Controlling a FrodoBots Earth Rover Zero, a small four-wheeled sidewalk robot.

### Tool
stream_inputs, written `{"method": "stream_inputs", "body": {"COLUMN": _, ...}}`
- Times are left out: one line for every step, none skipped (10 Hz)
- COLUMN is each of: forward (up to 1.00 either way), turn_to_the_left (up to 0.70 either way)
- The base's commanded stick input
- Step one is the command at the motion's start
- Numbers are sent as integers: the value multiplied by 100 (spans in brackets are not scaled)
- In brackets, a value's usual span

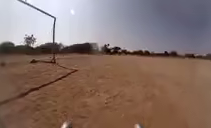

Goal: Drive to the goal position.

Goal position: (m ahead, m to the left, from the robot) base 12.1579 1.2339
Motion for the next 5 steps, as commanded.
{"method": "stream_inputs", "body": {"forward": 70, "turn_to_the_left": -2}}
{"method": "stream_inputs", "body": {"forward": 70, "turn_to_the_left": 0}}
{"method": "stream_inputs", "body": {"forward": 70, "turn_to_the_left": 0}}
{"method": "stream_inputs", "body": {"forward": 70, "turn_to_the_left": 0}}
{"method": "stream_inputs", "body": {"forward": 70, "turn_to_the_left": 0}}
